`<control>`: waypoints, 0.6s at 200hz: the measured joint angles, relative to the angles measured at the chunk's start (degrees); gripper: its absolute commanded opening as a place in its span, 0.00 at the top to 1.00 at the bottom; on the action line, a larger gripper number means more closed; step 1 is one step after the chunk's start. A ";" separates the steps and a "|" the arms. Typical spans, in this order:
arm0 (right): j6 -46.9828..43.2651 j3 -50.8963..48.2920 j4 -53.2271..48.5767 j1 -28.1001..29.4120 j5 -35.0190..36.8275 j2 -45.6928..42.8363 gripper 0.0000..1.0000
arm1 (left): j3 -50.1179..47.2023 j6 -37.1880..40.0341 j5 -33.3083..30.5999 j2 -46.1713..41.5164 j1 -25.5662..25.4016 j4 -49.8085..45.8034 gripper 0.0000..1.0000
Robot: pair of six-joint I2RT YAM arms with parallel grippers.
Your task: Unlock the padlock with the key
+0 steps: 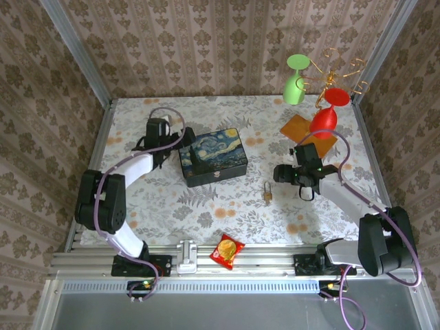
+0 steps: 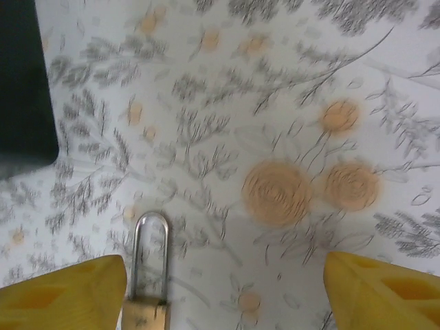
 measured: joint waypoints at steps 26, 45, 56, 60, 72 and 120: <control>-4.22 -0.55 5.62 -0.57 7.52 -1.97 0.00 | -1.81 6.97 -8.55 -8.48 0.33 -3.58 0.00; -7.98 -3.39 13.03 -2.54 12.41 -3.32 0.00 | -5.22 13.20 -14.78 -17.42 1.22 -4.68 0.00; -10.10 -6.40 18.80 -4.59 14.47 -3.48 0.00 | -6.14 16.28 -17.46 -20.35 3.26 -4.94 0.00; -10.67 -7.87 21.11 -5.53 14.91 -3.45 0.00 | -6.40 17.35 -18.38 -20.90 4.31 -4.87 0.00; -11.67 -11.74 26.56 -8.22 15.26 -3.26 0.00 | -8.00 20.11 -20.87 -20.94 6.86 -3.43 0.00; -11.76 -20.15 48.87 -13.31 13.25 2.69 0.00 | -24.68 29.53 -23.12 -10.38 9.57 12.28 0.00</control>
